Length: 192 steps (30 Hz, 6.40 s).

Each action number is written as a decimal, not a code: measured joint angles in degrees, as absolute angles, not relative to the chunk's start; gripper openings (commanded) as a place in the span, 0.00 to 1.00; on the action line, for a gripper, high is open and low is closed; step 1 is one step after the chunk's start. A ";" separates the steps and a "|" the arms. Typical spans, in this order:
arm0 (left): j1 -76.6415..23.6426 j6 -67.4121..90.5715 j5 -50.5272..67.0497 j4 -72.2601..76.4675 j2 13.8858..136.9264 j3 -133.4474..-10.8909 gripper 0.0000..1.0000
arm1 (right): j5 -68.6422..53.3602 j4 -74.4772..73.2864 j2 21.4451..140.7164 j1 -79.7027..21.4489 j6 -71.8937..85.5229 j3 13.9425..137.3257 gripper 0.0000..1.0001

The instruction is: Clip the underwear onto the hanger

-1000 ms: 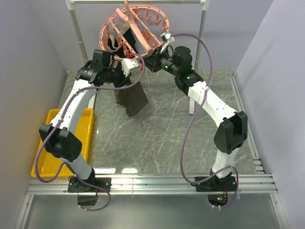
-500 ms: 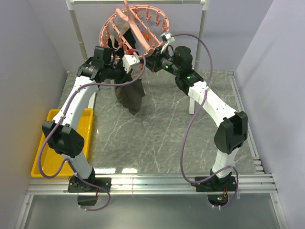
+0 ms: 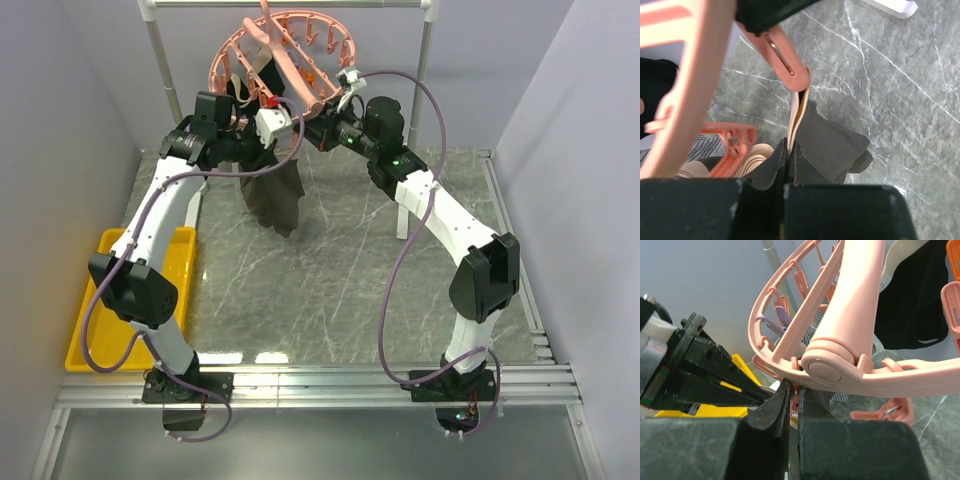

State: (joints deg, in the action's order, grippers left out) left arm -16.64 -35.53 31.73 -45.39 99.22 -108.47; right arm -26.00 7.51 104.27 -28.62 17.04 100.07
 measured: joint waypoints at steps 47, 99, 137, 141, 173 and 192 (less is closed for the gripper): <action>-16.21 -26.85 38.28 -44.97 100.29 -115.44 0.00 | -25.17 10.46 104.29 -28.62 12.21 98.00 0.00; -16.03 -24.60 40.53 -40.97 98.98 -111.04 0.12 | -30.41 7.42 104.75 -26.15 18.96 99.77 0.77; -17.82 -6.17 38.33 -26.72 83.88 -93.41 0.91 | -30.81 -2.61 85.03 -24.60 -2.81 80.03 1.00; -17.82 -5.65 38.72 -25.96 83.88 -92.58 0.91 | -29.36 0.30 85.03 -24.56 -10.50 78.30 1.00; -15.35 -4.82 39.22 -20.47 83.83 -88.27 0.93 | -26.02 33.93 92.73 -19.77 -22.00 68.55 1.00; -9.39 2.85 42.98 -18.87 83.70 -87.26 0.99 | -30.17 30.04 82.26 -15.31 -17.82 65.65 1.00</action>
